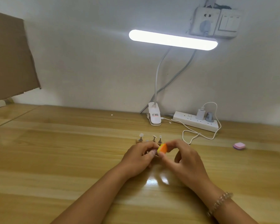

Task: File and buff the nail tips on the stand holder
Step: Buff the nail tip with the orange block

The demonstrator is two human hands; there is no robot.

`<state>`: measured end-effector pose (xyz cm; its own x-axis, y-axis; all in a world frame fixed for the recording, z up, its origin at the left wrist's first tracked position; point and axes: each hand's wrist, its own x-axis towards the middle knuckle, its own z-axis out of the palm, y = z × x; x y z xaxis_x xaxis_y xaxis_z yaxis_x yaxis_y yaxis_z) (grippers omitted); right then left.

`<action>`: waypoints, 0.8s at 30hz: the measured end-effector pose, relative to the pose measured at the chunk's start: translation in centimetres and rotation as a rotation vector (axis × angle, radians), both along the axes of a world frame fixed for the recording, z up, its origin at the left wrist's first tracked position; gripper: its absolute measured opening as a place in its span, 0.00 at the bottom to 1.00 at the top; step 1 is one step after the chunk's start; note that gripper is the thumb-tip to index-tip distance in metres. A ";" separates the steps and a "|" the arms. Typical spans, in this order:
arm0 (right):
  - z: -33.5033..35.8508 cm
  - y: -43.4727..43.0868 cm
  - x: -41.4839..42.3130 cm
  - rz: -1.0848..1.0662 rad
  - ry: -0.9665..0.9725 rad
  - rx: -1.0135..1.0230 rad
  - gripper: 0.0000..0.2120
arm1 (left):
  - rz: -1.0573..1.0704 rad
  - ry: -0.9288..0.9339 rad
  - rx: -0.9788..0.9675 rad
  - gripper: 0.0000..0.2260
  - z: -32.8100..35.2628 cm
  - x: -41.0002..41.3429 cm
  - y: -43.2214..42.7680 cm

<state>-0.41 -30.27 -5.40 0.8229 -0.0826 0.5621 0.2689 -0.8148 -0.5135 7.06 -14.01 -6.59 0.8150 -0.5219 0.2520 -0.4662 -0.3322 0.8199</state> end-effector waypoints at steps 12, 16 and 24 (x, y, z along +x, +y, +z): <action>0.0 0.2 0.0 0.046 -0.003 -0.006 0.12 | -0.005 0.004 0.053 0.10 -0.1 0.0 0.1; 0.0 -0.3 0.2 -0.010 0.012 0.052 0.11 | 0.008 -0.006 0.056 0.11 -0.1 0.0 0.0; -0.2 -0.1 -0.1 0.015 0.027 -0.013 0.12 | 0.017 0.008 0.017 0.09 -0.1 0.1 0.0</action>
<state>-0.47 -30.35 -5.58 0.8388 -0.0629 0.5408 0.2674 -0.8177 -0.5098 7.13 -14.03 -6.68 0.8258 -0.5119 0.2365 -0.4536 -0.3538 0.8180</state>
